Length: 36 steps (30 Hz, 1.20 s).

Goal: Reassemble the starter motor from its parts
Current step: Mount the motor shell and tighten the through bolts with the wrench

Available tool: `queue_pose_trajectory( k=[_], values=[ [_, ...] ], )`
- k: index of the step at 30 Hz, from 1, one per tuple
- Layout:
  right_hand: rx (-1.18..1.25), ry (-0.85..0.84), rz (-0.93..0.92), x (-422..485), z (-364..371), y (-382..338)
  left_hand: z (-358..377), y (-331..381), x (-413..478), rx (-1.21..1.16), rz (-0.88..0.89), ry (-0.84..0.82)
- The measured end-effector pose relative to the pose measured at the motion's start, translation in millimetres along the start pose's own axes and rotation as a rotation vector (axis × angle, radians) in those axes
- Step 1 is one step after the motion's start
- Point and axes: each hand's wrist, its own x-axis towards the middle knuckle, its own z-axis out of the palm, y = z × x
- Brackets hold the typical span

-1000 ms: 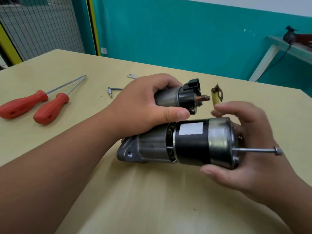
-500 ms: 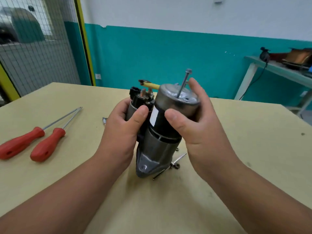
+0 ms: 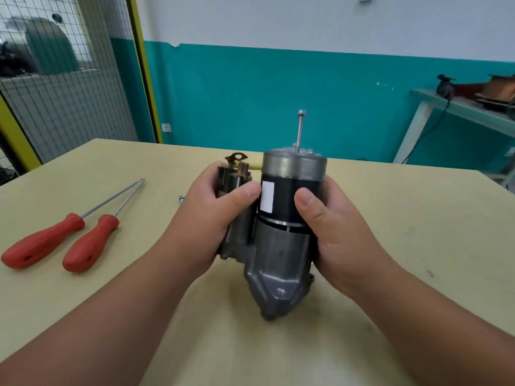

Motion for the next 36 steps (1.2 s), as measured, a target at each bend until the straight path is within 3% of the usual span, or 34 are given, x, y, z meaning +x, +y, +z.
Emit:
queue_pose_trajectory(
  k=[5,10,18,33,36],
  values=[
    [-0.065,-0.060,-0.148,-1.2,0.6,-10.0,0.6,13.7,-7.1,0.110,0.239,0.046],
    [0.005,-0.108,-0.099,-0.3,5.5,-10.7,-6.8,12.8,-1.0,0.042,0.103,-0.054],
    [-0.006,-0.115,-0.128,-1.9,8.2,-10.2,-6.4,11.7,-1.4,0.019,0.094,-0.061],
    [0.017,-0.176,-0.055,-3.9,-0.1,-12.9,-1.2,14.7,-3.2,0.047,0.040,0.026],
    [0.038,-0.126,-0.050,-3.3,3.1,-5.9,-0.9,12.7,-1.8,0.042,0.028,0.063]
  ],
)
